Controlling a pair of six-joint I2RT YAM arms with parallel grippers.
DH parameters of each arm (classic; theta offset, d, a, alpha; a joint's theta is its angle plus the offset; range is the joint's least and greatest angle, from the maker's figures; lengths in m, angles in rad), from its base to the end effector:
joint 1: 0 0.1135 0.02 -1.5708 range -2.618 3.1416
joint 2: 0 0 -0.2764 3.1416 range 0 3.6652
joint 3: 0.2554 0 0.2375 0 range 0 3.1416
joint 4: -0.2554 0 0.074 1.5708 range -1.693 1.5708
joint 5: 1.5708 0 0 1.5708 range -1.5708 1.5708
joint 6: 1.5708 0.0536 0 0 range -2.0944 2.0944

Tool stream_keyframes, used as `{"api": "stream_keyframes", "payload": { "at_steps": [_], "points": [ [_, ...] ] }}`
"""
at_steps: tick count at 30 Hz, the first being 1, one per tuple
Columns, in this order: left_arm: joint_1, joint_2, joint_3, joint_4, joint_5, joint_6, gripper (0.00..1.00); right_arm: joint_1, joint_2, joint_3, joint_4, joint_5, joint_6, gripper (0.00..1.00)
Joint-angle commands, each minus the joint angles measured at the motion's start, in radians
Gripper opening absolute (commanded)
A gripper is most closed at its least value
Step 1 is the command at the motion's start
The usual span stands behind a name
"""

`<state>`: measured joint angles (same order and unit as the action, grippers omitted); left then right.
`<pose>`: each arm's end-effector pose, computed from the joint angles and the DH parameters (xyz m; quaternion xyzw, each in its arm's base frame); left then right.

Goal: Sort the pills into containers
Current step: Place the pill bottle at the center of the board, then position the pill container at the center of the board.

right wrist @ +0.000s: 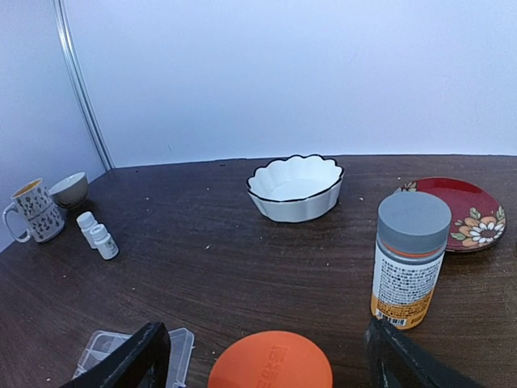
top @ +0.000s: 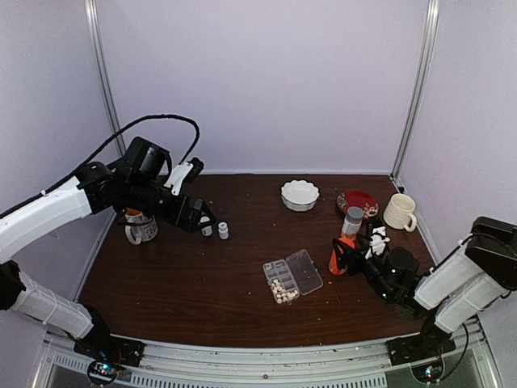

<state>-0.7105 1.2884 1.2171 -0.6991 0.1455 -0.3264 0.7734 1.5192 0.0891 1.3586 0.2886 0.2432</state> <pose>0.1978 -0.1804 0.3340 0.2031 0.8963 -0.2507 0.3043 0.1698 0.1445 0.1615 -0.0952 0.7247 0.2362 0.6403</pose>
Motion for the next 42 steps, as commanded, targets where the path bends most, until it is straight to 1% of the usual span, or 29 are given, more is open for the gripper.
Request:
{"api": "stream_keyframes", "payload": {
  "at_steps": [1, 4, 6, 8, 10, 12, 14, 17, 19, 23, 27, 29, 31, 34, 38, 42],
  "points": [
    [-0.003, 0.001, 0.022, 0.017, 0.011, 0.024, 0.98, 0.004, -0.223, 0.037, -0.378, -0.004, 0.035, 0.87],
    [-0.003, 0.002, 0.039, 0.016, 0.034, 0.019, 0.98, 0.019, -0.399, 0.088, -0.678, 0.036, 0.037, 0.89],
    [-0.003, 0.001, 0.047, 0.016, 0.037, 0.021, 0.98, 0.021, -0.51, 0.131, -0.832, 0.073, 0.047, 0.9],
    [-0.003, 0.001, 0.049, 0.016, 0.032, 0.024, 0.97, 0.021, -0.566, 0.202, -1.012, 0.126, 0.077, 0.91],
    [-0.003, 0.002, 0.05, 0.016, 0.028, 0.026, 0.97, 0.02, -0.577, 0.309, -1.231, 0.153, 0.12, 0.92],
    [-0.003, 0.001, 0.049, 0.016, 0.028, 0.024, 0.98, 0.02, -0.552, 0.421, -1.443, 0.161, 0.174, 0.94],
    [-0.003, -0.001, 0.046, 0.016, 0.031, 0.024, 0.97, 0.02, -0.507, 0.533, -1.635, 0.169, 0.261, 0.99],
    [-0.003, -0.009, 0.036, 0.016, 0.017, 0.023, 0.98, 0.02, -0.433, 0.68, -1.868, 0.12, 0.3, 1.0],
    [-0.003, -0.015, 0.033, 0.016, 0.007, 0.022, 0.98, 0.02, -0.413, 0.723, -1.921, 0.062, 0.294, 1.0],
    [-0.003, -0.023, 0.032, 0.016, 0.002, 0.021, 0.98, 0.02, -0.392, 0.768, -1.956, -0.056, 0.293, 1.0],
    [-0.003, -0.028, 0.032, 0.016, 0.012, 0.021, 0.98, 0.02, -0.293, 0.896, -2.143, -0.099, 0.309, 1.0],
    [-0.003, -0.028, 0.033, 0.016, 0.014, 0.023, 0.98, 0.019, -0.252, 0.931, -2.181, -0.119, 0.304, 1.0],
    [-0.003, -0.023, 0.037, 0.016, 0.011, 0.024, 0.98, 0.019, -0.224, 0.939, -2.18, -0.147, 0.299, 0.99],
    [-0.003, -0.018, 0.041, 0.016, 0.017, 0.024, 0.98, 0.018, -0.2, 0.934, -2.16, -0.18, 0.292, 0.96],
    [-0.003, -0.025, 0.038, 0.01, 0.017, 0.026, 0.97, 0.011, -0.176, 0.922, -2.147, -0.16, 0.293, 0.94],
    [-0.003, -0.036, 0.03, 0.006, 0.005, 0.027, 0.98, 0.004, -0.139, 0.921, -2.128, -0.159, 0.281, 0.86]
  ]
}}
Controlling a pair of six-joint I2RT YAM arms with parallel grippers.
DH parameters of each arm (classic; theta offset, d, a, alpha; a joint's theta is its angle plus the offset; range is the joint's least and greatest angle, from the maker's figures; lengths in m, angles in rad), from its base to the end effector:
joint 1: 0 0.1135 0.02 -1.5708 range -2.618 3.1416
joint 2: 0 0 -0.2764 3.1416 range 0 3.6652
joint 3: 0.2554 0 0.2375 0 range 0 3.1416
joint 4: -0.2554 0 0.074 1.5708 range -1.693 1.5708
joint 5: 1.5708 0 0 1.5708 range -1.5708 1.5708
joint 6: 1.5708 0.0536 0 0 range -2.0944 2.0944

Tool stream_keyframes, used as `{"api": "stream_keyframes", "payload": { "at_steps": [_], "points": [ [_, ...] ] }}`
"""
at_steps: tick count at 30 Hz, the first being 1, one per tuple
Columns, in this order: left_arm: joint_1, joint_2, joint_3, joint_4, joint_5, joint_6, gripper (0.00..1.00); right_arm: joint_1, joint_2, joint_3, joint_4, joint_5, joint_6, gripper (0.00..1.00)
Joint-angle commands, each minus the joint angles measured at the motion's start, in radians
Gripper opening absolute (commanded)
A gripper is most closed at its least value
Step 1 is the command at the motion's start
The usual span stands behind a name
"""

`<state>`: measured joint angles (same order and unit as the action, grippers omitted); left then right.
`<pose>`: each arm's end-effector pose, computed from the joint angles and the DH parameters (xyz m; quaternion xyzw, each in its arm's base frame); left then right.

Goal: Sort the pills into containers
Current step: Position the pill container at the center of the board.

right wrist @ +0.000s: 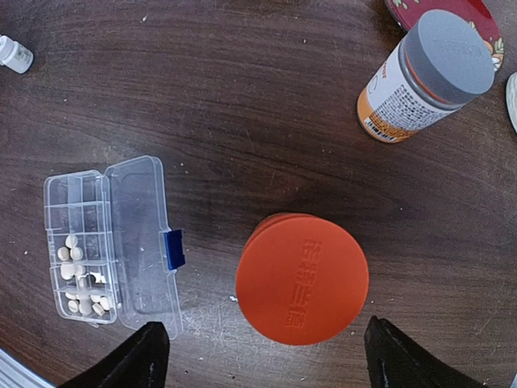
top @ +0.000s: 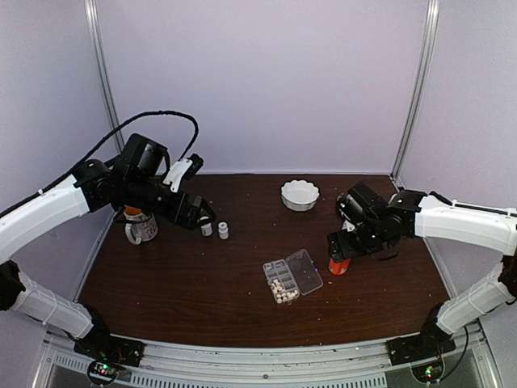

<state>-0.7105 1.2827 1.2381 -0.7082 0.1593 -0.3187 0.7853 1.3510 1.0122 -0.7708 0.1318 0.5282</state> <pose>0.1963 -0.1802 0.3414 0.2091 0.8910 -0.2587 0.3092 0.1839 0.1739 0.2496 -0.1096 0.9653 0.0885 0.2198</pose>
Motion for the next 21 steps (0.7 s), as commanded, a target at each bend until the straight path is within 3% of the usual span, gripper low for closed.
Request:
{"api": "stream_keyframes", "payload": {
  "at_steps": [1, 5, 15, 18, 21],
  "points": [
    [-0.003, -0.031, 0.009, 0.014, -0.009, 0.021, 0.98, -0.01, 0.035, -0.003, 0.011, -0.003, -0.007, 0.85],
    [-0.003, -0.034, 0.012, 0.009, -0.011, 0.02, 0.98, -0.027, 0.06, 0.011, 0.026, 0.003, -0.013, 0.75],
    [-0.003, -0.046, 0.007, 0.0, -0.031, 0.026, 0.98, -0.045, 0.122, 0.039, 0.021, 0.029, -0.038, 0.74],
    [-0.003, -0.041, 0.007, 0.0, -0.031, 0.029, 0.98, -0.052, 0.125, 0.04, 0.038, 0.031, -0.04, 0.65],
    [-0.002, -0.038, 0.01, -0.002, -0.036, 0.033, 0.98, -0.057, 0.138, 0.051, 0.037, 0.044, -0.045, 0.65]
  ]
}}
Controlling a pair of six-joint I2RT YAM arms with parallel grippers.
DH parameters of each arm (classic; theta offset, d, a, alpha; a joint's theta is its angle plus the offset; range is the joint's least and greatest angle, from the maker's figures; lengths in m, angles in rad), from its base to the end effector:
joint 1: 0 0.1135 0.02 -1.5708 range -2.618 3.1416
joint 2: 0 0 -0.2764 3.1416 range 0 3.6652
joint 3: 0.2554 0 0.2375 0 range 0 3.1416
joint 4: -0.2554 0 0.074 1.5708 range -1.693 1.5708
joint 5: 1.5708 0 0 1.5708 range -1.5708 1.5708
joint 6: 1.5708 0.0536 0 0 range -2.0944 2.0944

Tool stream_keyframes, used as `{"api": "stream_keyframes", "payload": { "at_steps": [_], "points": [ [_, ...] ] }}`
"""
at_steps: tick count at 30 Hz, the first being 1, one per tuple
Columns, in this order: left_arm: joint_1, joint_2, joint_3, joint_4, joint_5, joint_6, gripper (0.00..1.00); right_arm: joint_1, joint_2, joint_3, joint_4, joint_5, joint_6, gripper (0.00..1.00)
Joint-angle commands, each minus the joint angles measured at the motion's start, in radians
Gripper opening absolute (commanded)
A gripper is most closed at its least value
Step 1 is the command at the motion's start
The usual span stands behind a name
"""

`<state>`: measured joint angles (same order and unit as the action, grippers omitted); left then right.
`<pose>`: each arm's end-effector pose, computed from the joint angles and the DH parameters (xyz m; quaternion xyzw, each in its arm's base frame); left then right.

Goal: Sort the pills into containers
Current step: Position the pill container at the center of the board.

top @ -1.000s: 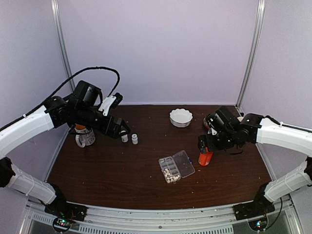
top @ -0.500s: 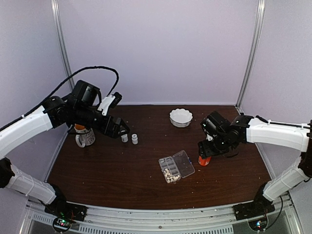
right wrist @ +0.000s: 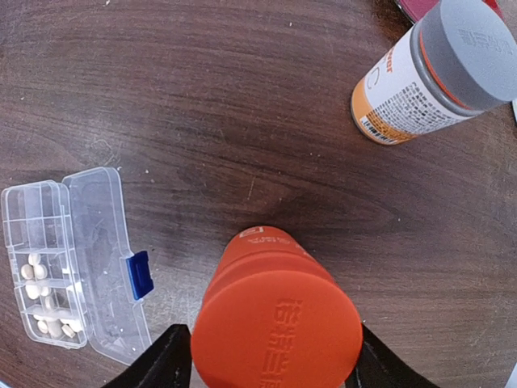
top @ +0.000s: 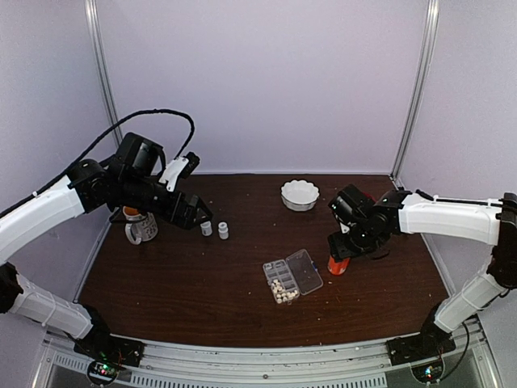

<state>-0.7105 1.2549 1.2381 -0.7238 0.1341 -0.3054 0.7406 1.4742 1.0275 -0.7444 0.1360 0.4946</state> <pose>0.1914 -0.1742 0.3466 0.2101 0.8889 -0.2493 0.3218 0.2069 0.1793 0.2254 -0.1075 0.9739 0.0546 0.1921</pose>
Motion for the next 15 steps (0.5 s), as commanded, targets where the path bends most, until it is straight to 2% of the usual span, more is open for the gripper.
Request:
{"api": "stream_keyframes", "payload": {
  "at_steps": [1, 3, 7, 15],
  "points": [
    [-0.003, -0.007, 0.01, 0.014, -0.012, 0.021, 0.98, -0.013, 0.021, 0.038, 0.011, 0.048, -0.015, 0.65],
    [-0.003, -0.002, 0.01, 0.014, -0.023, 0.025, 0.98, -0.017, 0.033, 0.038, 0.022, 0.061, -0.023, 0.64],
    [-0.003, 0.006, 0.017, 0.009, -0.025, 0.03, 0.98, -0.024, 0.049, 0.05, 0.036, 0.066, -0.036, 0.5],
    [-0.003, 0.02, 0.029, 0.005, -0.059, 0.046, 0.98, -0.037, 0.092, 0.178, 0.06, 0.088, -0.094, 0.49]
  ]
}}
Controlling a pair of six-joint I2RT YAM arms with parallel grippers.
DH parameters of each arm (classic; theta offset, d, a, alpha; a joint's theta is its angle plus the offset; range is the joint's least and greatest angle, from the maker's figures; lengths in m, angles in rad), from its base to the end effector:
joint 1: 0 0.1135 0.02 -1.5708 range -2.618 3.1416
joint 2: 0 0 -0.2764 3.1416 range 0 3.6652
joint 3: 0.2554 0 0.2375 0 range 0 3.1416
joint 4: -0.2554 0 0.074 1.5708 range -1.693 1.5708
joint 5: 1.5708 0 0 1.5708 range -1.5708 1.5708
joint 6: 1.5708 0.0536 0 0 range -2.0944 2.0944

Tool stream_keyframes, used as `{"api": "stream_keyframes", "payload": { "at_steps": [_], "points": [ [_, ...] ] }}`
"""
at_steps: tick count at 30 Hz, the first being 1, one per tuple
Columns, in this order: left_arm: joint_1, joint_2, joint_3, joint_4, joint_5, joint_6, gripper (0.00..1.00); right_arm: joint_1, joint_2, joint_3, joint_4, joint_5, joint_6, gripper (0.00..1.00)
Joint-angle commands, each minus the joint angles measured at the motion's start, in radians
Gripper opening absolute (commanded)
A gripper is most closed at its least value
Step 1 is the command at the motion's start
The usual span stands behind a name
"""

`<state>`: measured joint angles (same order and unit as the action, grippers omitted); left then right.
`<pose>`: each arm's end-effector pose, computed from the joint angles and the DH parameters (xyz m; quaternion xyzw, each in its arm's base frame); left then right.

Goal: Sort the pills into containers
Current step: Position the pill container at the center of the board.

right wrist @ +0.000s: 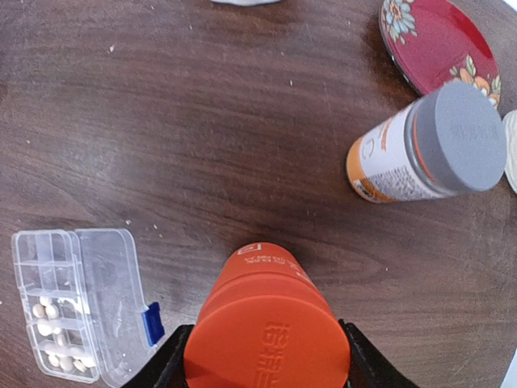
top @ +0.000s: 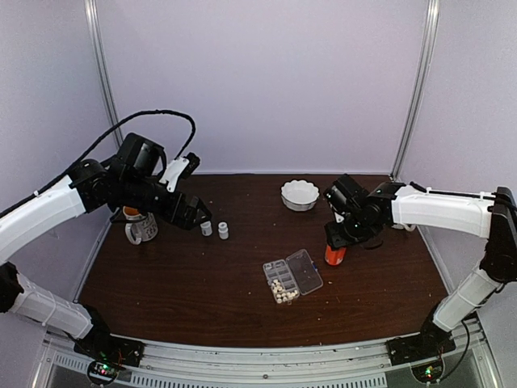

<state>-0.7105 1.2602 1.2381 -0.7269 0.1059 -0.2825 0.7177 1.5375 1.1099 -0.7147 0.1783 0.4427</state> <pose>0.1933 -0.1738 0.3449 0.2151 0.8901 -0.2327 0.3276 0.2303 0.1885 0.2338 -0.1146 0.9667 0.0433 0.2248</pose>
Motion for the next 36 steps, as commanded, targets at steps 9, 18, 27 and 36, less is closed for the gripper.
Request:
{"api": "stream_keyframes", "payload": {
  "at_steps": [9, 18, 27, 36],
  "points": [
    [0.007, 0.032, 0.016, 0.034, -0.211, -0.015, 0.97, -0.069, 0.194, 0.323, 0.054, 0.03, -0.126, 0.49],
    [0.019, 0.149, 0.041, 0.08, -0.26, 0.02, 0.98, -0.119, 0.379, 0.474, 0.045, -0.028, -0.191, 0.52],
    [0.027, 0.345, 0.184, 0.001, -0.294, 0.082, 0.94, -0.145, 0.411, 0.525, 0.018, -0.077, -0.231, 0.9],
    [0.04, 0.509, 0.306, -0.028, -0.253, 0.124, 0.8, -0.146, 0.287, 0.541, -0.021, -0.085, -0.289, 0.89]
  ]
}}
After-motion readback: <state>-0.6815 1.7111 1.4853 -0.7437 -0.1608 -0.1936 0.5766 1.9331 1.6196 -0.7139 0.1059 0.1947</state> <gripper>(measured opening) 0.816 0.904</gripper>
